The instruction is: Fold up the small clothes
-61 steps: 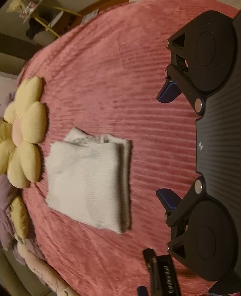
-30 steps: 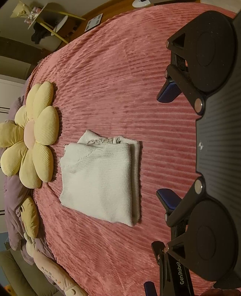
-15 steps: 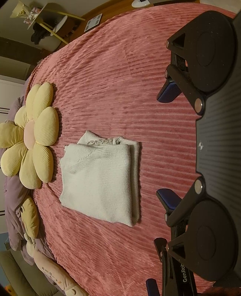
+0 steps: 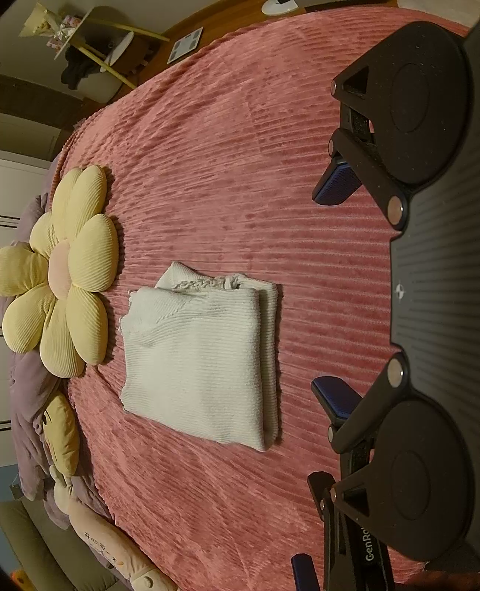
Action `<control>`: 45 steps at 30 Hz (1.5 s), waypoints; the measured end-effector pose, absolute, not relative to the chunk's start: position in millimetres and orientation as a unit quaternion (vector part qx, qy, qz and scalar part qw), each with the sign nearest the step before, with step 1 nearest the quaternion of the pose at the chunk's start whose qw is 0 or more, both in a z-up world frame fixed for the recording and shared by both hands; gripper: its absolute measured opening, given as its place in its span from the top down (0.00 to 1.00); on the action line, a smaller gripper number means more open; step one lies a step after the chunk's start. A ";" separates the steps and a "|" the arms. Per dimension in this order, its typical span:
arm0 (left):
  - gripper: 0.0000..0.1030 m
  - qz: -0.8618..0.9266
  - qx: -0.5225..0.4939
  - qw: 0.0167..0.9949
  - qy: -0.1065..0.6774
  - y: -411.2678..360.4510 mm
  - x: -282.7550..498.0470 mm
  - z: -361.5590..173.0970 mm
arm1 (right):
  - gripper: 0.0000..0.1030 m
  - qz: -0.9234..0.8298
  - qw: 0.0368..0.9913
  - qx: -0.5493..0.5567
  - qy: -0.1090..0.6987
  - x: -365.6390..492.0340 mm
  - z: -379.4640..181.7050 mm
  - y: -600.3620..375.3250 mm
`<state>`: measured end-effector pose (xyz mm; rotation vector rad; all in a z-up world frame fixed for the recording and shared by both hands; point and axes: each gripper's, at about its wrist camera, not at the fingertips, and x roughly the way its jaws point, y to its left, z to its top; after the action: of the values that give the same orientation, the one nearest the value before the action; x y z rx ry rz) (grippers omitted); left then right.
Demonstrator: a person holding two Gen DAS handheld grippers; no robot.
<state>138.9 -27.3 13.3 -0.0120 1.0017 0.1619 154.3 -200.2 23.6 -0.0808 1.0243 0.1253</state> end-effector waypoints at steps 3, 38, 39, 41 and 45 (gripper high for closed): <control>0.00 0.074 -0.002 0.874 0.480 -28.8 138.9 12.6 | 0.04 0.060 0.869 -0.038 0.490 154.3 23.7 -200.4; 0.00 0.069 -0.013 0.873 0.483 -31.7 141.0 9.8 | 0.04 0.059 0.868 -0.034 0.492 153.9 22.9 -204.0; 0.00 0.069 -0.014 0.873 0.483 -32.0 140.8 10.0 | 0.04 0.059 0.868 -0.034 0.492 153.6 22.6 -204.0; 0.00 0.067 -0.016 0.873 0.483 -31.7 140.7 9.9 | 0.04 0.058 0.868 -0.033 0.492 153.6 22.6 -204.0; 0.00 0.065 -0.016 0.874 0.481 -32.0 139.2 9.2 | 0.04 0.057 0.868 -0.033 0.493 152.4 21.6 -203.9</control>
<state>139.2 -32.0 9.2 -0.0329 1.0051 0.1359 152.4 -203.9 21.6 -0.0695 1.0311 0.1188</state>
